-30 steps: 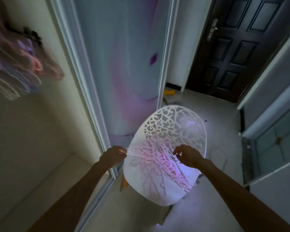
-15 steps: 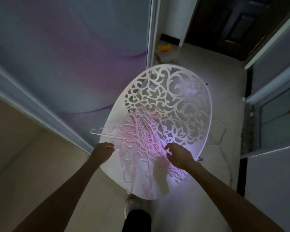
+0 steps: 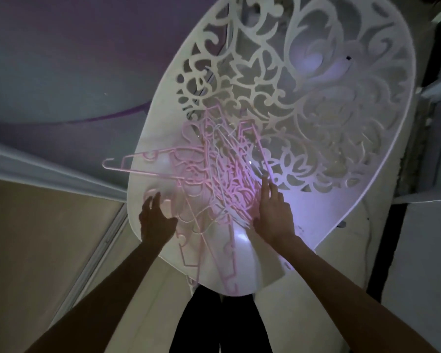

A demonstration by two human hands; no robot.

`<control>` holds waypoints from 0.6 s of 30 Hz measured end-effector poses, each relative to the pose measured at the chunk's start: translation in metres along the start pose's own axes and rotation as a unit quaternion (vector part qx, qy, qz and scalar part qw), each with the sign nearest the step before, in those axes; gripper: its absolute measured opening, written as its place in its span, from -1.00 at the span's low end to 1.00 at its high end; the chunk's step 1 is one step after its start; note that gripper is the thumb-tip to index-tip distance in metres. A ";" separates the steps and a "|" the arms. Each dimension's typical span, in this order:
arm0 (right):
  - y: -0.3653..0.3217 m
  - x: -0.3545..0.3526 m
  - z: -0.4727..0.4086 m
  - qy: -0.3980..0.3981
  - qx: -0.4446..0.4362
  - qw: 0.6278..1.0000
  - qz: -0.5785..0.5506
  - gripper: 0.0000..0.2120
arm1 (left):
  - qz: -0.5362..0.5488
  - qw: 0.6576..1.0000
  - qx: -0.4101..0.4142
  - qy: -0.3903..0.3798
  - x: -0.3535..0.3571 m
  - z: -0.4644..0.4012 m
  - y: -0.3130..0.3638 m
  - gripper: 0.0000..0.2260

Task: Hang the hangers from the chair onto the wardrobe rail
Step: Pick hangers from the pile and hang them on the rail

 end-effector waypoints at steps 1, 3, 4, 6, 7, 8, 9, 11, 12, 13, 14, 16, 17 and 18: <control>0.003 0.003 0.001 0.009 -0.009 1.000 -0.015 -0.09 | 0.025 0.999 -0.020 0.003 0.002 0.002 -0.008 -0.41; 0.010 0.001 0.003 0.030 -0.018 0.998 -0.058 -0.13 | 0.056 0.998 -0.022 -0.031 0.004 0.002 -0.016 -0.56; 0.014 -0.002 0.003 0.039 -0.017 0.994 -0.099 -0.18 | 0.062 0.996 -0.013 -0.059 0.005 0.002 -0.018 -0.61; 0.021 -0.010 0.005 0.067 -0.008 0.979 -0.191 -0.37 | 0.078 0.992 0.004 -0.098 0.010 0.002 -0.018 -0.64; 0.024 -0.016 0.004 0.086 -0.002 0.972 -0.221 -0.48 | 0.091 0.990 -0.003 -0.107 0.013 0.001 -0.017 -0.64; 0.027 -0.021 0.003 0.104 0.002 0.966 -0.236 -0.57 | 0.100 0.988 -0.014 -0.113 0.016 0.000 -0.014 -0.62; 0.029 -0.025 0.002 0.110 0.002 0.965 -0.239 -0.62 | 0.109 0.987 -0.025 -0.118 0.020 0.000 -0.009 -0.61; 0.028 -0.030 0.003 0.080 -0.006 0.966 -0.244 -0.64 | 0.117 0.986 -0.044 -0.108 0.027 0.002 -0.003 -0.54; 0.026 -0.031 0.004 0.063 -0.011 0.968 -0.242 -0.62 | 0.107 0.990 -0.046 -0.084 0.029 0.004 -0.001 -0.51; 0.023 -0.031 0.007 0.044 -0.014 0.974 -0.222 -0.51 | 0.093 0.994 -0.039 -0.048 0.031 0.007 0.000 -0.50; 0.019 -0.027 0.010 0.023 -0.016 0.982 -0.188 -0.31 | 0.066 0.997 -0.024 -0.013 0.032 0.010 0.001 -0.51; 0.010 -0.013 0.017 0.003 -0.038 0.995 -0.087 0.12 | 0.001 0.999 0.026 0.021 0.034 0.015 0.000 -0.58; 0.006 -0.003 0.020 0.013 -0.056 0.998 -0.037 0.25 | -0.016 0.999 0.046 0.018 0.037 0.017 -0.002 -0.61; 0.003 0.006 0.022 0.019 -0.071 0.997 -0.002 0.31 | -0.019 0.998 0.055 0.006 0.038 0.019 -0.004 -0.63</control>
Point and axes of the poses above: each hand's wrist, its own z-axis away from the middle knuckle, its own x-axis out of the palm, y = z × x, the point moved 2 cm from there along -z, towards the middle knuckle, and after that the axes turned 4 degrees about -z, right-handed, at the moved point
